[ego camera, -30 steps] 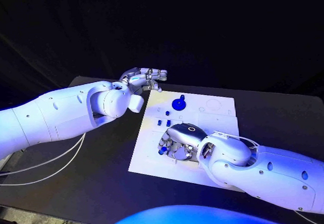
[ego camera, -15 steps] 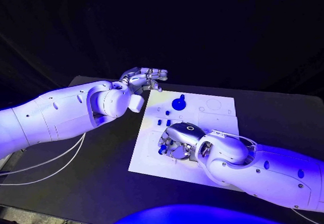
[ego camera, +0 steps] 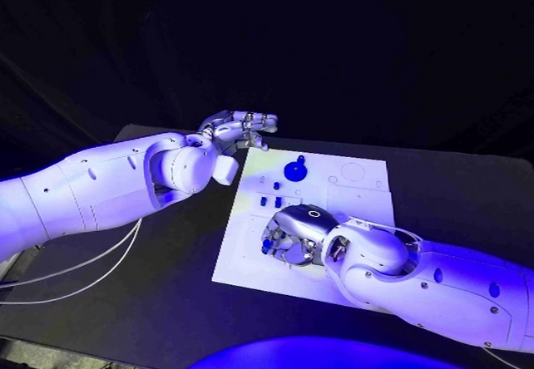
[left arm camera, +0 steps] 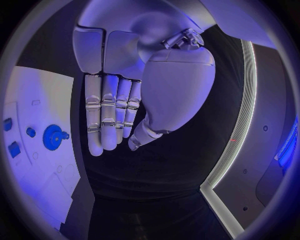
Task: Assemble the parts on the task board
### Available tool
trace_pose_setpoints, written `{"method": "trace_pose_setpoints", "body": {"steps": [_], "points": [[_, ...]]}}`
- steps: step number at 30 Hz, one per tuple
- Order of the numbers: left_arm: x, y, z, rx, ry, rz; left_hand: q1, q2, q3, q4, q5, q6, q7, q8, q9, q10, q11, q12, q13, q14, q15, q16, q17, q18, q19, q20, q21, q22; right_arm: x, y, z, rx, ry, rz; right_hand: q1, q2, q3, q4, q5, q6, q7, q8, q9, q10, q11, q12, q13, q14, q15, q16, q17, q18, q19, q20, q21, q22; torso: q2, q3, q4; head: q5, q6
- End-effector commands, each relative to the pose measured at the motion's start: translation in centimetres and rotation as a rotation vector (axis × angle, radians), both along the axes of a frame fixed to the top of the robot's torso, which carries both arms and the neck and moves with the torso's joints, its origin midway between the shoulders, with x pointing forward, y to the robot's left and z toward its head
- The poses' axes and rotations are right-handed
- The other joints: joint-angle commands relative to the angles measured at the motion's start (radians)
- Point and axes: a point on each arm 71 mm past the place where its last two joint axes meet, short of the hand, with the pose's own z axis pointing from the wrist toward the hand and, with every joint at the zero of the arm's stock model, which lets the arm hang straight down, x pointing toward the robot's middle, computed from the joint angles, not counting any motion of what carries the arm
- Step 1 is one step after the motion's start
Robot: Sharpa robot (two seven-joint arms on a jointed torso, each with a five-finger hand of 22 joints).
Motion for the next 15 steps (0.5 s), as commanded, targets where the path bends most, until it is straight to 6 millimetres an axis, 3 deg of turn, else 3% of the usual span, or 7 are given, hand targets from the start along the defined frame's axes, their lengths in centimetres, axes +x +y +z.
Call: {"method": "trace_pose_setpoints", "body": {"steps": [1,9,15], "points": [[0.0,-0.3,0.2,-0.011,-0.006,-0.017,-0.004,0.005,-0.005,0.0,-0.001,-0.007,0.002,0.008,-0.001,-0.011,-0.001,0.004,0.0,-0.006,0.002,-0.007,-0.002,0.013,0.006,0.005,-0.007,-0.002,-0.1,-0.1,0.2,0.021,-0.026,-0.012,-0.003,-0.011,-0.009,0.002,-0.004,-0.013,-0.003,-0.002,-0.003,0.004,-0.008,0.007,0.003,0.026,0.0,0.0,0.002,-0.004,0.008,0.006,0.001,0.185,0.0,0.0005,-0.0014,0.0,0.001],[0.0,-0.2,0.1,-0.01,-0.005,-0.014,-0.004,0.005,-0.005,0.0,-0.001,-0.007,0.002,0.008,-0.001,-0.011,-0.001,0.004,0.0,-0.006,0.002,-0.007,-0.002,0.013,0.006,0.005,-0.007,-0.002,-0.7,-0.5,0.8,0.069,-0.038,-0.015,-0.004,-0.019,-0.018,0.001,-0.006,-0.031,-0.007,-0.002,-0.007,0.014,-0.016,0.018,0.008,0.027,-0.006,0.001,0.003,-0.005,0.011,0.001,0.005,0.188,0.0,0.0003,-0.001,-0.002,0.003],[0.0,-0.1,0.1,-0.009,-0.005,-0.013,-0.003,0.005,-0.005,0.0,-0.001,-0.008,0.002,0.008,-0.001,-0.012,-0.001,0.004,0.0,-0.006,0.002,-0.007,-0.002,0.013,0.006,0.005,-0.008,-0.003,-0.7,-1.3,1.2,0.093,-0.056,-0.041,-0.008,-0.03,-0.032,0.002,-0.006,-0.09,-0.012,-0.003,-0.02,0.005,-0.017,0.022,0.012,0.026,-0.007,-0.001,-0.001,-0.004,0.01,-0.002,0.0,0.187,-0.001,0.0002,-0.0016,-0.006,0.007]]}}
